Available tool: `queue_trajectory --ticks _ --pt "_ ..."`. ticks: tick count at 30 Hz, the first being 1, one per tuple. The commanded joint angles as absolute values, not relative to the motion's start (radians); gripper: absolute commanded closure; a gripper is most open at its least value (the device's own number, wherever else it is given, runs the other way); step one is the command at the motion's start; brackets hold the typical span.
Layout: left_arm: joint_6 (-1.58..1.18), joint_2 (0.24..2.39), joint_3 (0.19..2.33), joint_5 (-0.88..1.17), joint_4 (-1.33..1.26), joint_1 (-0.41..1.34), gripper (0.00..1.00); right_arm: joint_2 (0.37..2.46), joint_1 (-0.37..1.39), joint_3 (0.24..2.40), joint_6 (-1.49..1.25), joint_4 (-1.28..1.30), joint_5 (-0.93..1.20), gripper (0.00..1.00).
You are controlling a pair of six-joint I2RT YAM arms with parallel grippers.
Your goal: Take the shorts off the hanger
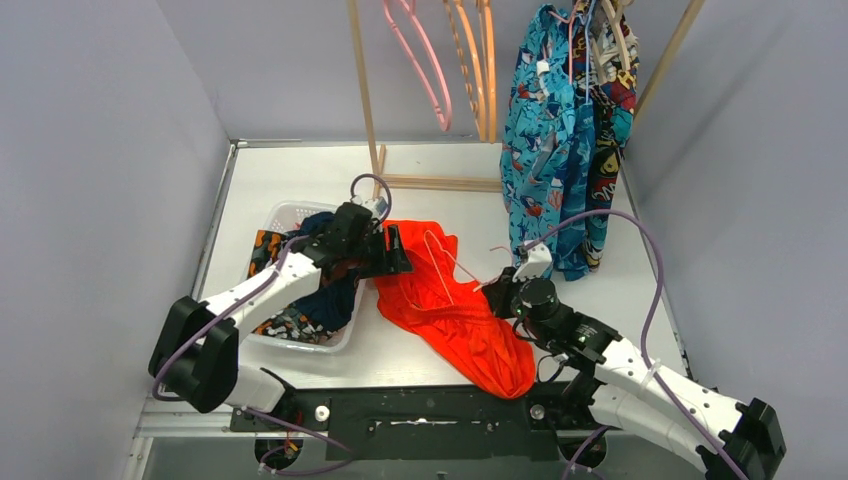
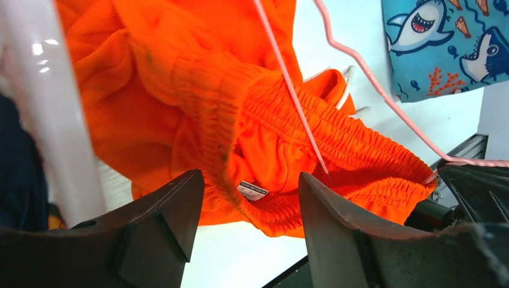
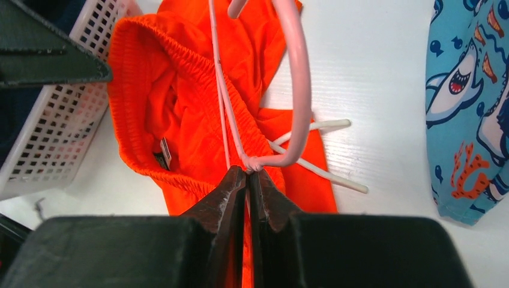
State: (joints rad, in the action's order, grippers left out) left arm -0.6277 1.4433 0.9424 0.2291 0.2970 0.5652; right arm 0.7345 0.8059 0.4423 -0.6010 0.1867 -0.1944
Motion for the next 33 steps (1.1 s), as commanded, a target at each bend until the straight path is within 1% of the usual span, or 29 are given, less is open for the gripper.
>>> queue_trajectory --ticks 1,6,9,13,17,22,27,28,29,30,31,32,33 --pt "-0.693 1.34 0.934 0.137 0.239 0.574 0.41 0.767 0.812 0.521 -0.639 0.04 -0.255 1.0" --pt "-0.748 1.269 0.934 0.083 0.181 0.626 0.41 0.749 0.816 0.522 -0.648 -0.035 -0.255 1.0" --pt "-0.811 1.262 0.895 0.137 0.065 0.644 0.41 0.739 0.816 0.522 -0.648 -0.047 -0.257 1.0" --pt "-0.904 1.317 0.846 0.213 -0.07 0.657 0.41 0.732 0.816 0.528 -0.667 -0.038 -0.266 1.0" --pt "-1.003 1.388 0.789 0.228 -0.226 0.681 0.41 0.723 0.816 0.535 -0.674 -0.06 -0.274 1.0" --pt "-1.085 1.462 0.771 0.217 -0.383 0.719 0.43 0.736 0.817 0.554 -0.694 -0.042 -0.294 1.0" --pt "-1.123 1.527 0.787 0.2 -0.415 0.74 0.47 0.735 0.817 0.545 -0.698 -0.061 -0.278 1.0" --pt "-1.143 1.542 0.776 0.201 -0.443 0.741 0.51 0.732 0.816 0.545 -0.697 -0.071 -0.277 1.0" --pt "-1.159 1.554 0.764 0.213 -0.489 0.74 0.57 0.733 0.816 0.545 -0.693 -0.079 -0.278 1.0" --pt "-1.181 1.565 0.751 0.228 -0.527 0.741 0.65 0.735 0.815 0.55 -0.69 -0.079 -0.279 1.0" --pt "-1.196 1.571 0.743 0.243 -0.557 0.742 0.75 0.737 0.815 0.56 -0.687 -0.073 -0.279 1.0" --pt "-1.202 1.573 0.74 0.246 -0.567 0.742 0.79 0.741 0.815 0.566 -0.684 -0.062 -0.279 1.0" --pt "-1.203 1.574 0.738 0.248 -0.568 0.742 0.86 0.744 0.814 0.577 -0.683 -0.053 -0.278 1.0"
